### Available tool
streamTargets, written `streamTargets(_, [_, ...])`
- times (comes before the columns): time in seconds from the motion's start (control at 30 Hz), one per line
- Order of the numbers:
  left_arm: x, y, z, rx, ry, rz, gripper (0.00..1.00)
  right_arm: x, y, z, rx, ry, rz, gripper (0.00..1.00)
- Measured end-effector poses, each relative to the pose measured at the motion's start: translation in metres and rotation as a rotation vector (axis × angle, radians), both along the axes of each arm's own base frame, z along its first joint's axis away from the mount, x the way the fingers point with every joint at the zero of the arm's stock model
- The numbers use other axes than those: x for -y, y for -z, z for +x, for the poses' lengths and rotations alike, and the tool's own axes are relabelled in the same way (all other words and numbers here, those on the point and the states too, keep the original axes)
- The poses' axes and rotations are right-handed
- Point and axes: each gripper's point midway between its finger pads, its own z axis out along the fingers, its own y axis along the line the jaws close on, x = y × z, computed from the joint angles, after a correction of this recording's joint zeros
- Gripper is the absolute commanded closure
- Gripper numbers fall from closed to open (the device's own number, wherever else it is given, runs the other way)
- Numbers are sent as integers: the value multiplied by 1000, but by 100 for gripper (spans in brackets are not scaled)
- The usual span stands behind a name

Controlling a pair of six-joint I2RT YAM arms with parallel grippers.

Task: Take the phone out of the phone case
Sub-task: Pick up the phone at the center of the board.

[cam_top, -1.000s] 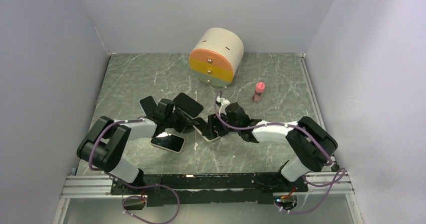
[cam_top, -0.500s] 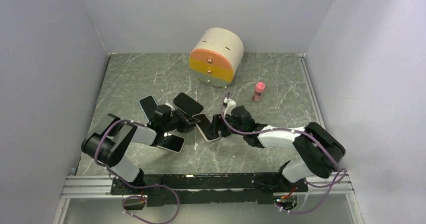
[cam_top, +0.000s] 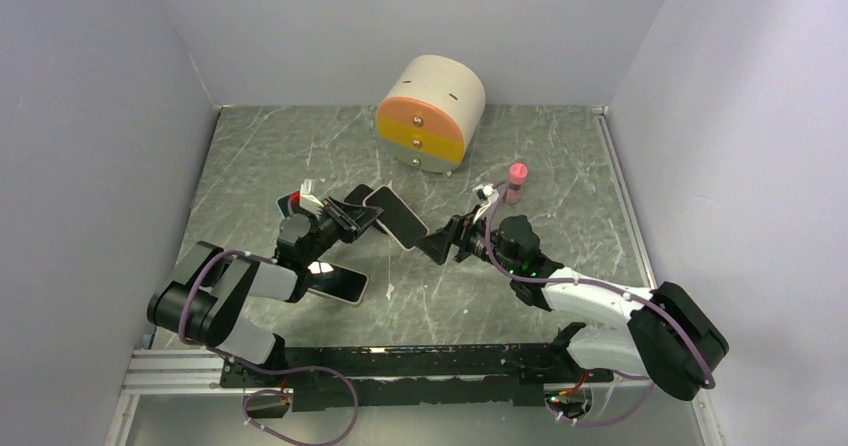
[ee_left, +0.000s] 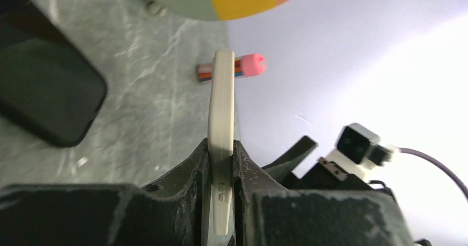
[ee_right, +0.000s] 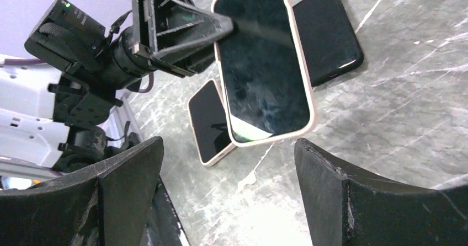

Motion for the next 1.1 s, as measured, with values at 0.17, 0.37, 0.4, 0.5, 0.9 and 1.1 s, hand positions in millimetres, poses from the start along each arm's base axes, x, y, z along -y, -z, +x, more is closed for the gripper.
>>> streamTargets(0.17, [2, -40, -4, 151, 18, -71, 97, 0, -6, -6, -19, -9, 73, 8])
streamTargets(0.37, [2, -82, -22, 276, 69, -145, 98, -8, -20, -10, -23, -42, 174, 8])
streamTargets(0.4, [2, -84, -23, 284, 72, -149, 98, -9, -21, -10, -25, -45, 184, 9])
streamTargets(0.5, [2, -100, -31, 328, 91, -170, 97, -13, -26, -10, -28, -63, 226, 12])
streamTargets(0.9, [7, -111, -46, 359, 162, -194, 97, -27, -69, -16, 75, -188, 342, 61])
streamTargets(1.1, [7, -120, -55, 416, 194, -187, 72, -30, -72, -19, 67, -244, 366, 100])
